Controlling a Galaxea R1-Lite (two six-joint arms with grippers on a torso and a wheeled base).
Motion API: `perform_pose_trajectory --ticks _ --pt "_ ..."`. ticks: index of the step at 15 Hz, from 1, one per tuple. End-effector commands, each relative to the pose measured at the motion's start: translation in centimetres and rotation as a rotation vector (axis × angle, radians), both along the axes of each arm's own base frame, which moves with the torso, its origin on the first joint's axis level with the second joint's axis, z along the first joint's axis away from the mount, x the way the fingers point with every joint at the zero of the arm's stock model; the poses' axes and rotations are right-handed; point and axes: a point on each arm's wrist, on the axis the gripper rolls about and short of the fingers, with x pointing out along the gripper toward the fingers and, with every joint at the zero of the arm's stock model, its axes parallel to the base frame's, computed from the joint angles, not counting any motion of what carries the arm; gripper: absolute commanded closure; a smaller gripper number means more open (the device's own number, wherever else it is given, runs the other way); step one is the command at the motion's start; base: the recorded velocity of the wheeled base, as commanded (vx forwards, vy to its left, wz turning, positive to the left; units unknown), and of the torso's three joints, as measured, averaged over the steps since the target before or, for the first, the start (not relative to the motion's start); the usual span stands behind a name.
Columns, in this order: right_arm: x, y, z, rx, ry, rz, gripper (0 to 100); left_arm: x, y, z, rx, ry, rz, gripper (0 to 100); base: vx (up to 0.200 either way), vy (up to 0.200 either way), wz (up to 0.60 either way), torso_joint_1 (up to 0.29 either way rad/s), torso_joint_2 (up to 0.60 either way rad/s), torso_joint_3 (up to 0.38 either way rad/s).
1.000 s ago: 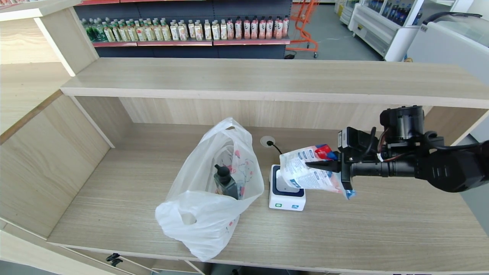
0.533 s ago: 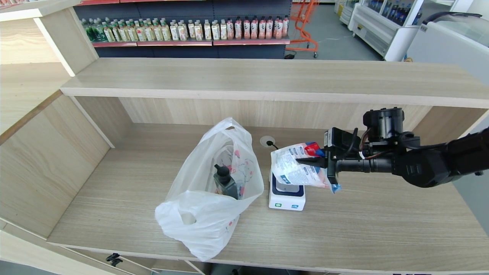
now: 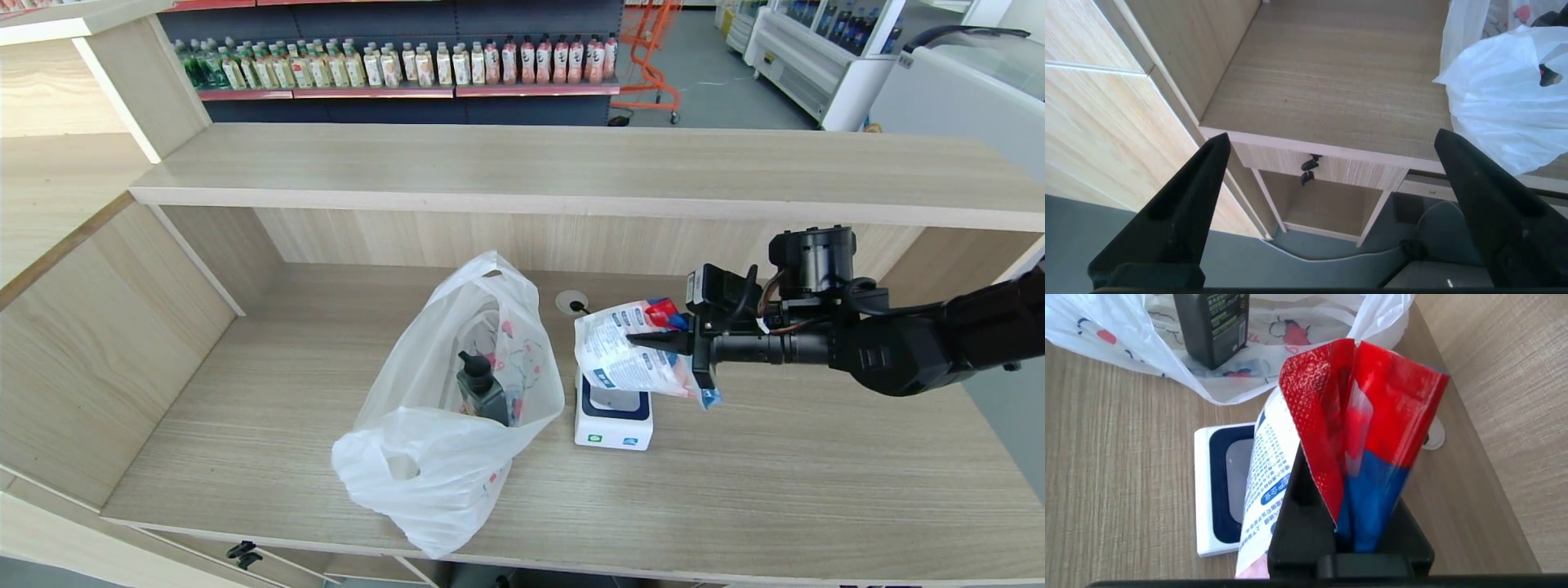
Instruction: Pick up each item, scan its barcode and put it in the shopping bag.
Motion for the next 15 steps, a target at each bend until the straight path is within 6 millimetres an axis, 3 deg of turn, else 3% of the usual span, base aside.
perform_pose_trajectory --ticks 1,7,8,10,11,13,15 --pt "-0.2 -0.1 0.1 0.001 -0.002 0.000 100 0.0 0.0 0.0 0.000 0.000 0.001 0 0.000 0.000 0.00 0.000 0.00 0.000" --pt "-0.1 -0.1 0.5 0.010 -0.003 -0.003 100 0.0 0.0 0.0 0.000 0.000 0.001 0 0.000 0.000 0.00 0.000 0.00 0.000" --pt "-0.4 -0.1 1.7 0.045 0.011 -0.017 100 0.0 0.0 0.0 0.000 0.000 0.001 0 0.000 0.000 0.00 0.000 0.00 0.000" --pt "-2.9 0.2 6.5 0.234 0.169 -0.086 100 0.0 0.0 0.0 0.000 0.000 0.001 0 0.000 0.000 0.00 0.000 0.00 0.000" --pt "-4.1 0.7 7.8 0.306 0.251 -0.132 100 0.0 0.0 0.0 0.000 0.000 0.001 0 0.000 0.000 0.00 0.000 0.00 0.000" --pt "-5.8 4.2 9.2 0.493 0.503 -0.257 100 0.0 0.0 0.0 0.000 0.000 0.001 0 0.000 0.000 0.00 0.000 0.00 0.000" --pt "-5.2 6.6 7.8 0.528 0.630 -0.294 100 0.0 0.0 0.0 0.000 0.000 0.001 0 0.000 0.000 0.00 0.000 0.00 0.000"
